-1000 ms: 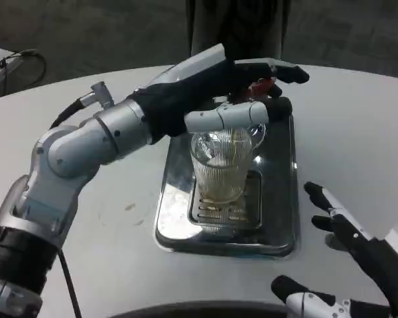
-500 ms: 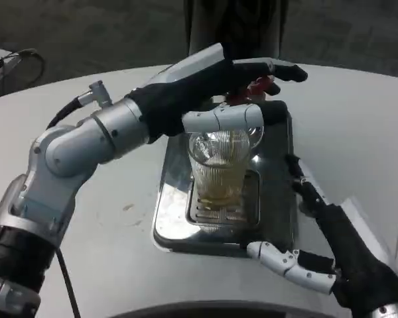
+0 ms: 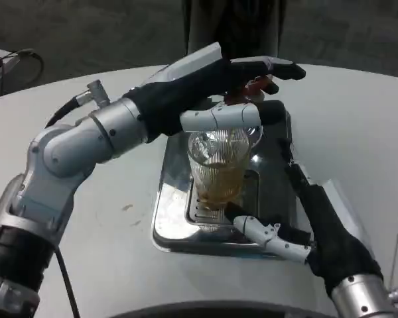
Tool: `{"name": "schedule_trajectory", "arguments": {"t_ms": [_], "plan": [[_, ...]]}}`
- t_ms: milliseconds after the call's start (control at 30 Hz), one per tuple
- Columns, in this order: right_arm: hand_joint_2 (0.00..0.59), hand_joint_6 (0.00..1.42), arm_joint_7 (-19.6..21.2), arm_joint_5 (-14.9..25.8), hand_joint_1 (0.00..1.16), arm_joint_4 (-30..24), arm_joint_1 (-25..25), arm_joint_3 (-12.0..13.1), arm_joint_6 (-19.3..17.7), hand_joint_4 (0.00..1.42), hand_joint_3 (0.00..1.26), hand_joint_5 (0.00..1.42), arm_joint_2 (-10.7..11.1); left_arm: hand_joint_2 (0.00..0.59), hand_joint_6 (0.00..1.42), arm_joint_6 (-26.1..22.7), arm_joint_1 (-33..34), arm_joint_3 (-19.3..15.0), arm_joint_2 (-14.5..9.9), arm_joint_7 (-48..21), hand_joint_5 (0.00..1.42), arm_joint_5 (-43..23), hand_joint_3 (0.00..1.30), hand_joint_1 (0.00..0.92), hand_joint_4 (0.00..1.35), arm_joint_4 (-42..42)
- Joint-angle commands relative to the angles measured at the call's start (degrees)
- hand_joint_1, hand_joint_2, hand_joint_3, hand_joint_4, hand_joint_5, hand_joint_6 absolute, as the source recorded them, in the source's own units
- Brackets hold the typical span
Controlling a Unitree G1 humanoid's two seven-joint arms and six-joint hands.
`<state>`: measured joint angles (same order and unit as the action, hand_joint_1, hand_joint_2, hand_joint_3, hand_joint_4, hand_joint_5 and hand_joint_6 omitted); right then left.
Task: Grasp the cup under the faucet to collect the drink, then remove the cup.
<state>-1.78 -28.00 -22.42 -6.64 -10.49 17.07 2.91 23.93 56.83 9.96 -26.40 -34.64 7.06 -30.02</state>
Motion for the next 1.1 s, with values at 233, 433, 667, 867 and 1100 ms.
{"name": "schedule_trajectory", "arguments": {"t_ms": [233, 433, 667, 867, 1100], "plan": [[0.226, 0.06, 4.1, 1.4, 0.67, 8.8, -6.3, 0.3, -2.0, 0.00, 0.00, 0.03, -1.0, 0.000, 0.18, -1.0, -0.9, 0.0, -1.9, -0.5, 0.17, 1.8, 0.23, 0.000, 0.13, -2.8], [0.223, 0.06, 5.9, 2.5, 0.67, 13.2, -8.6, -0.1, -4.0, 0.00, 0.00, 0.03, -1.8, 0.000, 0.17, -0.8, -0.5, -0.5, -2.0, -0.3, 0.16, 1.7, 0.23, 0.000, 0.13, -3.0], [0.222, 0.06, 7.2, 3.5, 0.68, 17.2, -12.4, 0.3, -5.6, 0.00, 0.00, 0.04, -2.5, 0.000, 0.16, -0.8, -0.2, -0.8, -2.8, -0.8, 0.15, 1.4, 0.23, 0.000, 0.13, -2.4], [0.221, 0.06, 7.4, 4.5, 0.68, 20.0, -13.9, 0.2, -6.9, 0.00, 0.00, 0.04, -2.6, 0.000, 0.16, -0.6, 0.0, -0.6, -3.1, -1.3, 0.15, 1.3, 0.23, 0.000, 0.13, -2.1], [0.221, 0.06, 8.2, 4.7, 0.68, 21.5, -15.1, -0.4, -7.6, 0.00, 0.00, 0.04, -2.9, 0.000, 0.16, -0.3, 0.2, -0.5, -3.1, -1.6, 0.14, 1.2, 0.24, 0.000, 0.13, -2.1]]}}
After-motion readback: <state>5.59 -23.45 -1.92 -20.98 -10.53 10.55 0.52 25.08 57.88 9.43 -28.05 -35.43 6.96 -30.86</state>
